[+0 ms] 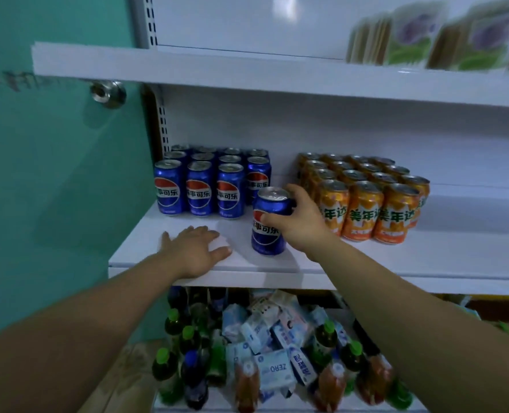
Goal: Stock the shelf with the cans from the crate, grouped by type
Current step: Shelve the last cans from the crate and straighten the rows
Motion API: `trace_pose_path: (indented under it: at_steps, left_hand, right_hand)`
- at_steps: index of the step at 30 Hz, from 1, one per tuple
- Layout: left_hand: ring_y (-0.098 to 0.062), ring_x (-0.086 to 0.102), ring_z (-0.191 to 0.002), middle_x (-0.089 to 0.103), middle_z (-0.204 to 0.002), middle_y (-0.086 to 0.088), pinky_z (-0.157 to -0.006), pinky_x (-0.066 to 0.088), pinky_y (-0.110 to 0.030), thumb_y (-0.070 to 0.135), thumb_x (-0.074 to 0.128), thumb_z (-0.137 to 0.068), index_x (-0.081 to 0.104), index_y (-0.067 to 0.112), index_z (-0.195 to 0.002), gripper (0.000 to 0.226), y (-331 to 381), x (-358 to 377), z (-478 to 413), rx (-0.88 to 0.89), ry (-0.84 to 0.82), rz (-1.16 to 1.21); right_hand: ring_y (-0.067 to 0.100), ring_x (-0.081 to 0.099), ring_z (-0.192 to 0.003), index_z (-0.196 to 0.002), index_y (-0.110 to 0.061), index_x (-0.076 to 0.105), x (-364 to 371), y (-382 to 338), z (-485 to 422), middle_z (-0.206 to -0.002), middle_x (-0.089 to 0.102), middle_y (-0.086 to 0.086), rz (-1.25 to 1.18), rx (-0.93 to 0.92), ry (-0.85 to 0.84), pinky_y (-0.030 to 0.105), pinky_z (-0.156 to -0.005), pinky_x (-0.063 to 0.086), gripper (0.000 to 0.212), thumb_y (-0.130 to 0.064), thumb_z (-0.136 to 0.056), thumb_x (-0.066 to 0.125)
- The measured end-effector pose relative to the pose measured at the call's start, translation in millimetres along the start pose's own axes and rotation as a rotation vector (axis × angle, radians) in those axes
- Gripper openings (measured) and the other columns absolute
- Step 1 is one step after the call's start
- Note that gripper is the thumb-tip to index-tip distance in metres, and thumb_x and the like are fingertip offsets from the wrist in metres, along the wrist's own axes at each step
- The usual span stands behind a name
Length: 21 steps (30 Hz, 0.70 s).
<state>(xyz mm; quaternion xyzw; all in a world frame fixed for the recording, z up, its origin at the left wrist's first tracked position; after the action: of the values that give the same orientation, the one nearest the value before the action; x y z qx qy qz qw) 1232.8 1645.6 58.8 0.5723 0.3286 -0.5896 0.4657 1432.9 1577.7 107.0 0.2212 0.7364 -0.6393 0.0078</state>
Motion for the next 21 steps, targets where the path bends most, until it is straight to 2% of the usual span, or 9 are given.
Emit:
trace_pose_path:
  at_steps: [3,6,9,16,21]
  left_hand:
    - [-0.016,-0.001,-0.148,-0.001,-0.161,0.010,-0.115,-0.001,-0.059,0.073,0.020,-0.088,0.010,0.038,-0.151,0.073,-4,9,-8,0.000,0.031,-0.037]
    - [-0.014,-0.003,-0.147,-0.002,-0.160,0.011,-0.116,-0.001,-0.057,0.074,0.019,-0.087,0.008,0.039,-0.150,0.073,-6,13,-11,0.002,0.051,-0.051]
    - [-0.014,-0.002,-0.147,-0.001,-0.160,0.012,-0.116,0.000,-0.056,0.074,0.019,-0.086,0.009,0.040,-0.150,0.073,-6,13,-11,-0.001,0.066,-0.053]
    - [-0.012,-0.001,-0.147,0.001,-0.160,0.013,-0.117,0.000,-0.054,0.074,0.021,-0.086,0.010,0.040,-0.150,0.073,-6,14,-11,-0.003,0.090,-0.039]
    - [-0.012,-0.002,-0.147,0.000,-0.160,0.013,-0.117,-0.001,-0.054,0.075,0.020,-0.085,0.009,0.040,-0.150,0.074,-7,14,-11,-0.002,0.092,-0.038]
  right_hand:
    - [0.007,0.047,-0.108,-0.139,-0.024,0.039,6,7,-25,-0.114,0.047,-0.014,0.032,-0.021,-0.035,0.029,-0.090,0.043,0.067,-0.013,-0.083,0.074]
    - [0.016,0.050,-0.121,-0.136,-0.029,0.042,11,11,-51,-0.135,0.048,-0.005,0.181,-0.068,-0.043,0.035,-0.099,0.045,0.063,-0.022,-0.083,0.075]
    - [0.018,0.049,-0.126,-0.138,-0.025,0.040,13,12,-71,-0.140,0.049,-0.001,0.225,-0.092,-0.049,0.027,-0.094,0.042,0.061,-0.021,-0.085,0.072]
    - [0.020,0.046,-0.129,-0.145,-0.022,0.031,19,18,-88,-0.144,0.047,0.002,0.202,-0.093,0.018,0.025,-0.090,0.039,0.063,-0.015,-0.091,0.064]
    - [0.021,0.045,-0.130,-0.148,-0.024,0.029,25,21,-96,-0.145,0.046,0.002,0.165,-0.091,0.043,0.028,-0.095,0.040,0.064,-0.014,-0.093,0.061]
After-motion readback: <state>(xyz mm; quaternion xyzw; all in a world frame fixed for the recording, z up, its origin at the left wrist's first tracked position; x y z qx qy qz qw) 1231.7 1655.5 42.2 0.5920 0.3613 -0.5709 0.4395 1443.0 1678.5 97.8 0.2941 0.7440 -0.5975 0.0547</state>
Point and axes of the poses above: each hand's wrist, its own z-axis away from the middle knuckle, its own x-axis out of the palm, y = z × x, the point moved 1 cm from there along -z, towards the middle knuckle
